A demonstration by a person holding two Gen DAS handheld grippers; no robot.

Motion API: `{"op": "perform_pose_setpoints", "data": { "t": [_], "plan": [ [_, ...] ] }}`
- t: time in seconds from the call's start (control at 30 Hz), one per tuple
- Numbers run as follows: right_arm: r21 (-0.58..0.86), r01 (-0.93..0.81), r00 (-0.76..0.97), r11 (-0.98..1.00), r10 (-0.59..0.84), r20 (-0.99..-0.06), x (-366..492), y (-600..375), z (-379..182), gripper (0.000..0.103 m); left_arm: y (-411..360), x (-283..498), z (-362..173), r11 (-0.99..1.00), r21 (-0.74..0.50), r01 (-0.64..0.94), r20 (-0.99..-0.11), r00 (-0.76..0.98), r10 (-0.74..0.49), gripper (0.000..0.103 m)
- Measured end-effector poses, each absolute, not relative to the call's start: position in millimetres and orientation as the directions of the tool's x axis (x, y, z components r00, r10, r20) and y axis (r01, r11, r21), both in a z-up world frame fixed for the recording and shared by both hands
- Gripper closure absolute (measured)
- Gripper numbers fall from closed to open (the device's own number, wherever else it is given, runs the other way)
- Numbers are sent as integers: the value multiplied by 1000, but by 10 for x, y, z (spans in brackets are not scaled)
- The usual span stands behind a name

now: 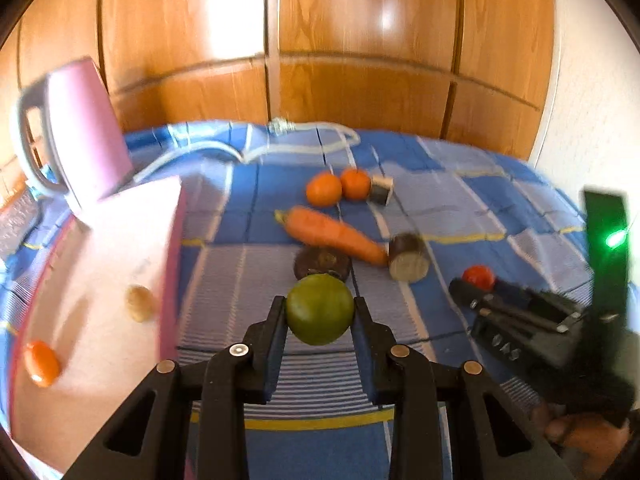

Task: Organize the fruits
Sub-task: 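Carry tomato and lime over the tray and release both inside it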

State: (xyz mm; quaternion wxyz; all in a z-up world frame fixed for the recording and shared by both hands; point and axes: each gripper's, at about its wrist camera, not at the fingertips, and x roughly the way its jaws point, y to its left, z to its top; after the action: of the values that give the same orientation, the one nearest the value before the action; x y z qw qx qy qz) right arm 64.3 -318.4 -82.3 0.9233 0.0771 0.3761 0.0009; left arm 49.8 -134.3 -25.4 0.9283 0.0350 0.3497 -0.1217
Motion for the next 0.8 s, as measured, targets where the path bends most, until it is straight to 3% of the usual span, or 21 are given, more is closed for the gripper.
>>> {"op": "perform_pose_setpoints", "data": {
  "t": [0.33,0.8],
  "plan": [
    [109,65,717,992,29,-696,618,-3140,-815,72,-930,357,86,991,-22,133,-619,777,-118,72],
    [67,71,728,995,-6,-686,558,-3095,-726,75,-519,181,174,999,-4,50,-593,804,-42,71]
  ]
}}
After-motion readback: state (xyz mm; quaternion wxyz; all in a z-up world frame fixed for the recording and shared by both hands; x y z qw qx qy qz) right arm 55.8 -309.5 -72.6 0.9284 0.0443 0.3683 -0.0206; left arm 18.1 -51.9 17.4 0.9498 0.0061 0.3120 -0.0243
